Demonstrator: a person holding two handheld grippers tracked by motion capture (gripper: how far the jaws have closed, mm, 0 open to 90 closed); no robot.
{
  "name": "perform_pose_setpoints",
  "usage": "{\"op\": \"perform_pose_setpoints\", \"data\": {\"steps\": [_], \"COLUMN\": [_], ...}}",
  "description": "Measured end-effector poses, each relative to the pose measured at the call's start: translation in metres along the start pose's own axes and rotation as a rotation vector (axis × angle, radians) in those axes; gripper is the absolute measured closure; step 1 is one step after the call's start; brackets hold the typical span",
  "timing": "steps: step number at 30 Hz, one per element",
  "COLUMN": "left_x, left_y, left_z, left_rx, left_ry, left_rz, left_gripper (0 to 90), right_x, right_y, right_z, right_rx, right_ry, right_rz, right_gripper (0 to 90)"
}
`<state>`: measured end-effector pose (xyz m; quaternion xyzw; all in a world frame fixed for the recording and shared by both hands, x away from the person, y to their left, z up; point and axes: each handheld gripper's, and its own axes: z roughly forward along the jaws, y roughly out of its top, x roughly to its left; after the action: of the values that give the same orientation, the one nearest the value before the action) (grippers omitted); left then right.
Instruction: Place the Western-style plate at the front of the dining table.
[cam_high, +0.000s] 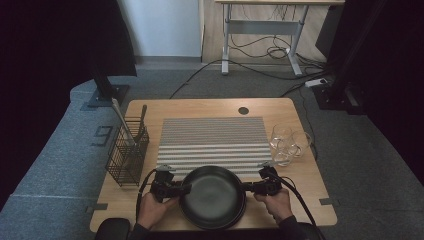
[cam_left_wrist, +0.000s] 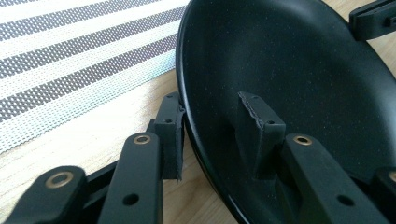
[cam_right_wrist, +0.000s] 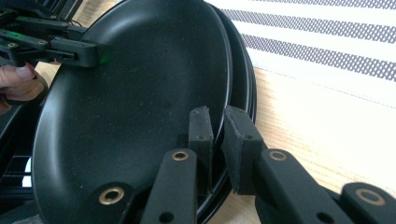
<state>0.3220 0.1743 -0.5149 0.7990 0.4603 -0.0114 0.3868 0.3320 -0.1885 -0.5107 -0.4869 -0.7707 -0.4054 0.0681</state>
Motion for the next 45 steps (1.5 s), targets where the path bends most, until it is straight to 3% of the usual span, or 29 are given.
{"op": "perform_pose_setpoints", "data": {"steps": [4,9,17,23,31,33,39,45], "left_x": [0.001,0.003,0.008,0.009,0.005,0.006,0.006,0.003], "left_y": [0.001,0.001,0.002,0.01,0.024,0.026,0.025,0.024], "left_z": [-0.001,-0.002,-0.003,-0.009,-0.013,-0.016,-0.023,-0.027], "left_rx": [-0.009,-0.018,-0.023,-0.062,-0.086,-0.092,-0.144,-0.18], "left_ry": [-0.013,-0.037,-0.062,-0.088,-0.109,-0.119,-0.156,-0.162], "left_rz": [-0.015,-0.026,-0.043,-0.055,-0.029,-0.014,0.027,0.08], "left_gripper": [63.0,65.2,69.1,73.1,78.5,78.9,82.3,83.3], "right_x": [0.003,0.007,0.008,0.009,0.009,0.009,0.014,0.013], "right_y": [0.001,0.0,0.0,0.006,0.016,0.018,0.024,0.024], "right_z": [0.008,0.028,0.029,0.022,0.007,0.004,-0.001,-0.002], "right_rx": [0.01,0.03,0.004,-0.057,-0.118,-0.13,-0.134,-0.132], "right_ry": [0.013,0.065,0.056,0.064,0.027,0.042,0.026,0.029], "right_rz": [-0.002,0.016,0.003,-0.01,-0.069,-0.077,-0.126,-0.15], "right_gripper": [79.6,76.9,77.5,80.0,82.0,82.7,82.5,81.8]}}
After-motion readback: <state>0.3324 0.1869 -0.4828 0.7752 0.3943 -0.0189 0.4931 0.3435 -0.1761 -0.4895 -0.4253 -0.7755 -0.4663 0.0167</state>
